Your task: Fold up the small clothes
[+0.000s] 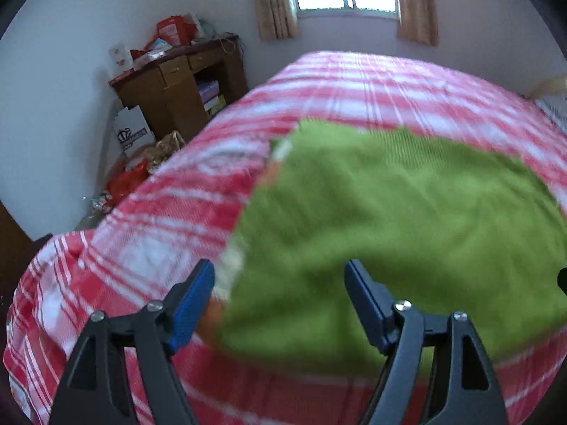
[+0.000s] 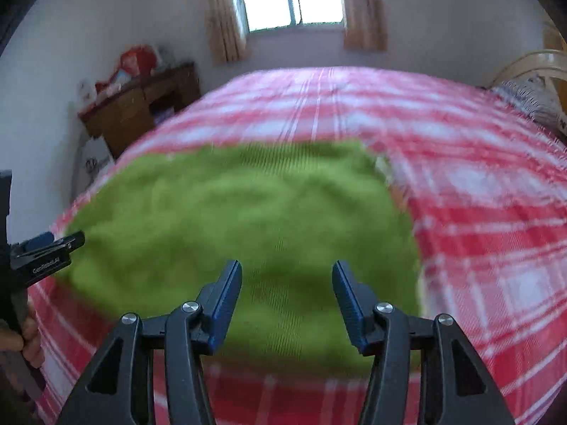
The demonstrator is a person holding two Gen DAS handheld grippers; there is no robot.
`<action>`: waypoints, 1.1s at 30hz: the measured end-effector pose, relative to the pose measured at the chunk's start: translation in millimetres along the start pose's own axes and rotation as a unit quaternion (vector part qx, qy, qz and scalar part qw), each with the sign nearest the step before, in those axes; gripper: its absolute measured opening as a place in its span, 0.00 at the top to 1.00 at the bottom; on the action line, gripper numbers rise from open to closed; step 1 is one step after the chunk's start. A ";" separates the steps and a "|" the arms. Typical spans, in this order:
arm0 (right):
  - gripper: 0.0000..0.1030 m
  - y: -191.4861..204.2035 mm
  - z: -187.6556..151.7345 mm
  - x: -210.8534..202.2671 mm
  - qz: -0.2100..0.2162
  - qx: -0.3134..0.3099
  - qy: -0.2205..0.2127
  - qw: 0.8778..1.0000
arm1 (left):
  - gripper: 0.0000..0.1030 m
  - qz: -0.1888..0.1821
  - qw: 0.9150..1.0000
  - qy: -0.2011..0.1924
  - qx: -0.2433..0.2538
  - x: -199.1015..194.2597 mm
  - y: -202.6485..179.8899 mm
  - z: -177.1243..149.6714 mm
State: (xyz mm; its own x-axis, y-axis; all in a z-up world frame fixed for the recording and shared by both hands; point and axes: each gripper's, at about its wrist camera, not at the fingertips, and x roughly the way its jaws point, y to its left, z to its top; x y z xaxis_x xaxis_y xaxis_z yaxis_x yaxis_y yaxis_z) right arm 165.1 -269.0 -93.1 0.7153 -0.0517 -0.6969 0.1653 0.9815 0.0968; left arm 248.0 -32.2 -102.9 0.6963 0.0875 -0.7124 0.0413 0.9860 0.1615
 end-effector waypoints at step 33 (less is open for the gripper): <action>0.73 80.7 -19.2 -13.5 0.051 -0.075 -0.024 0.996 | 0.01 -0.071 0.982 0.034 -0.171 -35.0 60.6 -55.4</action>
State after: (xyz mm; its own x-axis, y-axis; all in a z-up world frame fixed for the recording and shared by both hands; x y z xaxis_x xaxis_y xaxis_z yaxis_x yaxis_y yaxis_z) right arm 155.8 -185.5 -89.5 0.7553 0.0436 -0.6539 -0.0101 0.9984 0.0549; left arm 186.4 32.4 -106.0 0.6512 -0.0572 -0.7567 -0.1168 0.9777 -0.1744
